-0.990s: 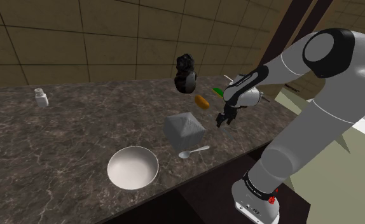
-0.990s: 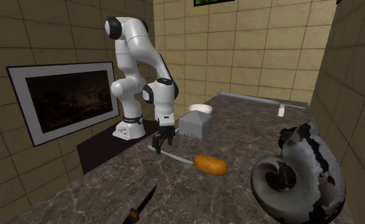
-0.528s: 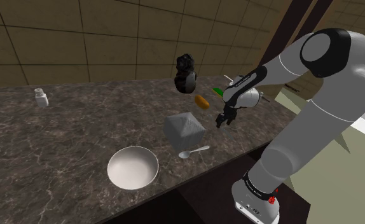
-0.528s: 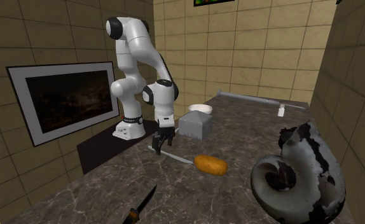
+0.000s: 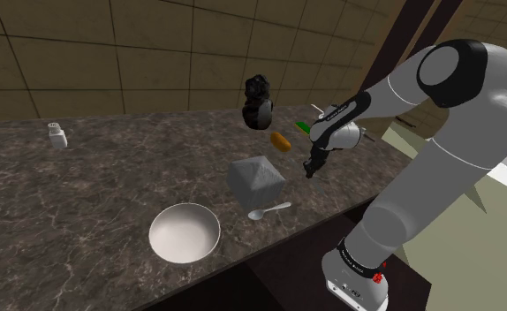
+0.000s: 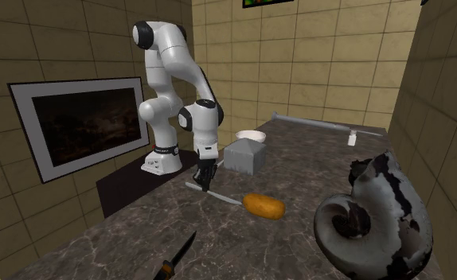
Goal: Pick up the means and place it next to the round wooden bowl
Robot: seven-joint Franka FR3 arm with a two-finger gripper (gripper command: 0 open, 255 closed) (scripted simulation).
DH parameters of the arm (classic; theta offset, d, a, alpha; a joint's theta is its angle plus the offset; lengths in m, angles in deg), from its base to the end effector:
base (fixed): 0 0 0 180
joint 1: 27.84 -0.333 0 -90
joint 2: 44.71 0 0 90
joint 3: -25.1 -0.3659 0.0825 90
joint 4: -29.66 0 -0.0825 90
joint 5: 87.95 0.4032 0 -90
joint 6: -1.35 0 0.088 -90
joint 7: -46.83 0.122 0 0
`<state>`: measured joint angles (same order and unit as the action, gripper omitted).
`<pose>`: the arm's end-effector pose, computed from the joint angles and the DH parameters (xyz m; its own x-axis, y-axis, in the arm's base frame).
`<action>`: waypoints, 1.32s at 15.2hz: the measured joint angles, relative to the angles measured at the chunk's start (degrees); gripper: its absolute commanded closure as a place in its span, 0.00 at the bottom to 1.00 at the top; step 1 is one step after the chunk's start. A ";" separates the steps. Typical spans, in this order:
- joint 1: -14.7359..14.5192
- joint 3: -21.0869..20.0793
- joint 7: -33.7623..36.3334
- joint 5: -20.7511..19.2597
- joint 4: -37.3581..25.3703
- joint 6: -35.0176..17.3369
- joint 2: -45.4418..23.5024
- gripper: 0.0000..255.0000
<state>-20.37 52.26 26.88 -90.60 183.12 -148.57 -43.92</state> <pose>0.3444 -0.2364 0.2530 0.9756 -0.2134 -0.0518 -0.2138 -0.9769 -0.0030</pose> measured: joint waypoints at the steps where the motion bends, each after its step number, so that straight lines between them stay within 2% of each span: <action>1: 0.00 0.00 0.00 0.00 0.00 0.00 0.00 1.00; 6: 0.29 0.03 1.50 -2.14 -0.27 2.81 2.80 1.00; 13: 1.19 -0.58 4.08 -5.72 -1.23 9.60 9.04 1.00; 20: 1.82 -1.79 5.79 -7.53 -2.95 16.50 14.44 1.00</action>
<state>-18.55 50.47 32.67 -98.14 180.17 -132.06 -29.48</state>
